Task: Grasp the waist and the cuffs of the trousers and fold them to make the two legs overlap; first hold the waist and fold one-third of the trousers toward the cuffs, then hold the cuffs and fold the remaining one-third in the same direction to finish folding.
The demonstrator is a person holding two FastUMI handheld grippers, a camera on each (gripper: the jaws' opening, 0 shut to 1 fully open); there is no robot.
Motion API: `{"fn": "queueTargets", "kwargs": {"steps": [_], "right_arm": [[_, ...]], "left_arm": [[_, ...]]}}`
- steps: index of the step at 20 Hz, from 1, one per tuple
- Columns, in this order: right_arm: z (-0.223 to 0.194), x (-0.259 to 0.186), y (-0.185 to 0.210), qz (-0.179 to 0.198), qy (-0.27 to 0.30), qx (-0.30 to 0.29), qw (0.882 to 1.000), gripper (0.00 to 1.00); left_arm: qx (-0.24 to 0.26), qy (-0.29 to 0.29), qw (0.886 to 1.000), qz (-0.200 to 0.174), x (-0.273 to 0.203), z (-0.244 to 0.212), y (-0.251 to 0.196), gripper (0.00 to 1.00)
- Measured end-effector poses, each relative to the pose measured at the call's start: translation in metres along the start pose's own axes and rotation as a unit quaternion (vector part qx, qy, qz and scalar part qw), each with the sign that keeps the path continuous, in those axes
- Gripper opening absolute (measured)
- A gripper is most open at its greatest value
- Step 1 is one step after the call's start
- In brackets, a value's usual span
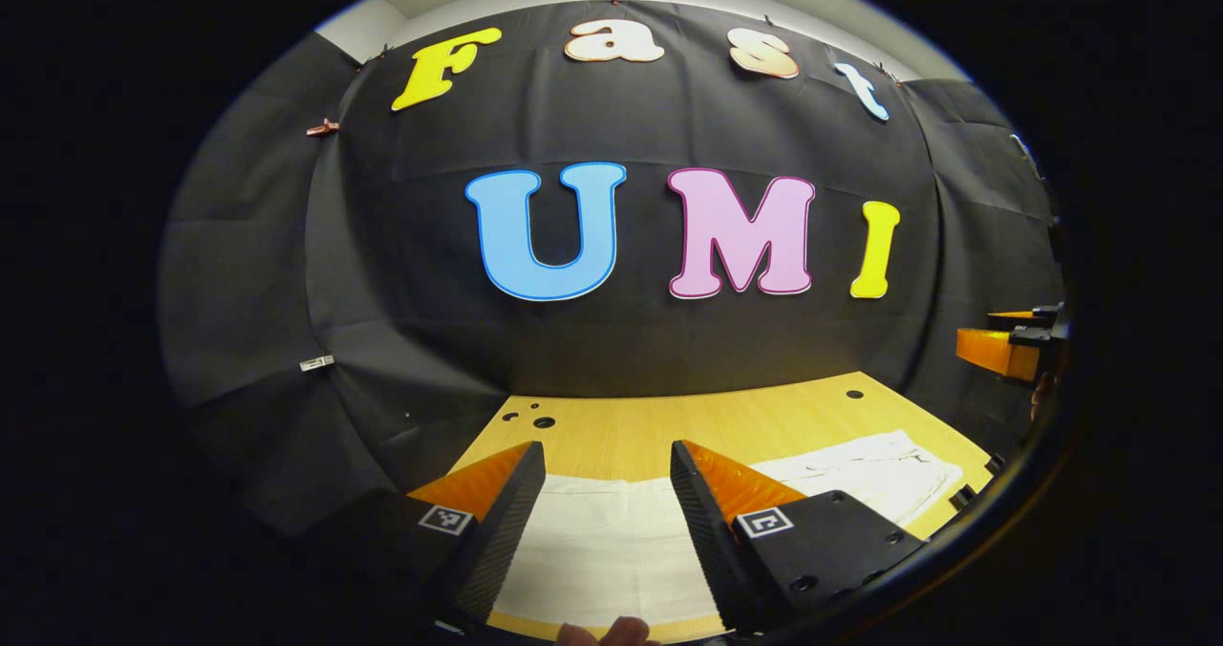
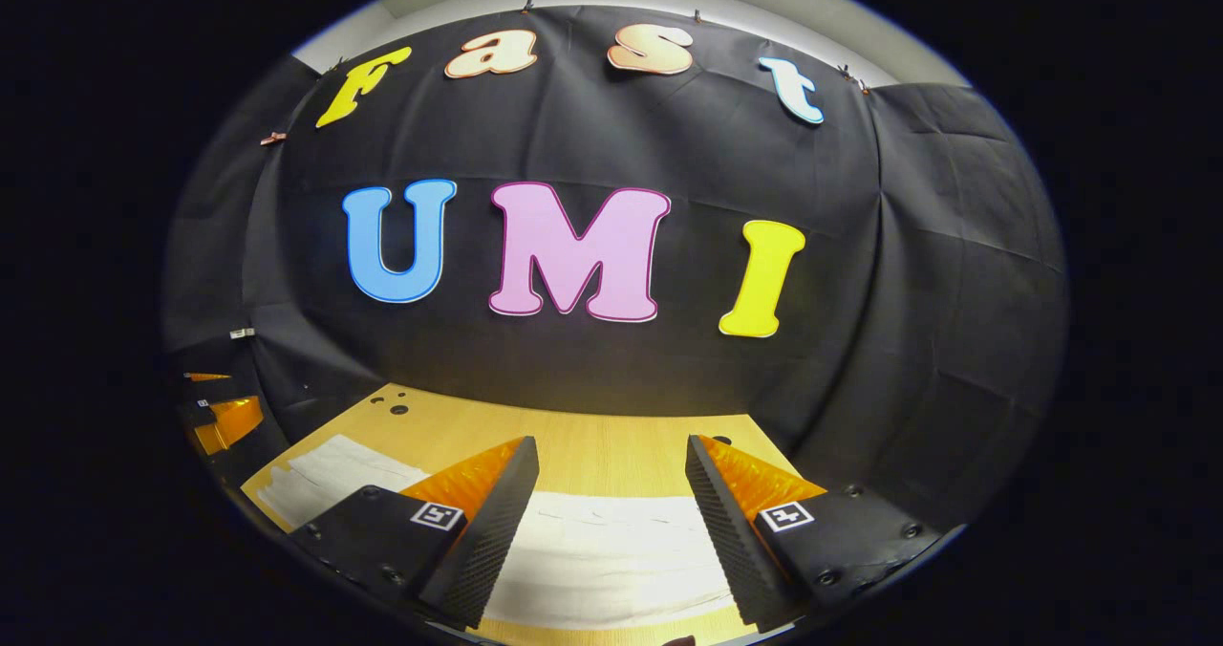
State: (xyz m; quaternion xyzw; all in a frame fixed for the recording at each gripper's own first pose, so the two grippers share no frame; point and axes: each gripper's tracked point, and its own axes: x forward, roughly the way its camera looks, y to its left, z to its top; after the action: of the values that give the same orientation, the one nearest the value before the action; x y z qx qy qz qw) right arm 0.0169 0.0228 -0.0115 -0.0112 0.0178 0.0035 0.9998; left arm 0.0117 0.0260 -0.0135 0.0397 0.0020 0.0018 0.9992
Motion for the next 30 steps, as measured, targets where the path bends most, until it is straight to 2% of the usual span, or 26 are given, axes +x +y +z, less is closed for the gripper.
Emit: {"fn": "queueTargets", "kwargs": {"steps": [3, 6, 8, 12, 18, 21, 24, 27, 30], "right_arm": [[-0.003, 0.001, 0.001, -0.001, 0.006, -0.004, 1.0, 0.96], [-0.01, -0.002, 0.001, -0.004, 0.015, -0.013, 1.0, 0.96], [-0.013, -0.004, -0.002, -0.009, 0.02, -0.021, 1.0, 0.96], [-0.013, -0.009, -0.007, -0.017, 0.026, -0.022, 0.999, 0.96], [-0.029, -0.018, -0.019, -0.025, 0.04, -0.016, 0.999, 0.96], [-0.041, -0.025, -0.032, -0.026, 0.053, -0.028, 0.998, 0.96], [-0.064, -0.029, -0.059, -0.036, 0.076, -0.068, 0.994, 0.96], [-0.09, -0.034, -0.088, -0.043, 0.109, -0.116, 0.986, 0.96], [-0.113, -0.042, -0.112, -0.051, 0.136, -0.137, 0.98, 0.96]], "left_arm": [[0.058, -0.009, 0.998, -0.003, -0.002, -0.004, 0.018, 0.84], [0.134, 0.001, 0.991, -0.022, -0.003, -0.029, 0.042, 0.84], [0.192, 0.017, 0.98, -0.047, -0.005, -0.054, 0.053, 0.84], [0.297, 0.058, 0.948, -0.097, -0.009, -0.108, 0.071, 0.84], [0.421, 0.131, 0.878, -0.187, -0.015, -0.206, 0.087, 0.84], [0.479, 0.168, 0.831, -0.225, -0.019, -0.259, 0.094, 0.84], [0.525, 0.205, 0.79, -0.243, -0.018, -0.303, 0.111, 0.84], [0.557, 0.228, 0.759, -0.25, -0.012, -0.326, 0.125, 0.85], [0.587, 0.236, 0.732, -0.254, -0.006, -0.338, 0.136, 0.85]]}}
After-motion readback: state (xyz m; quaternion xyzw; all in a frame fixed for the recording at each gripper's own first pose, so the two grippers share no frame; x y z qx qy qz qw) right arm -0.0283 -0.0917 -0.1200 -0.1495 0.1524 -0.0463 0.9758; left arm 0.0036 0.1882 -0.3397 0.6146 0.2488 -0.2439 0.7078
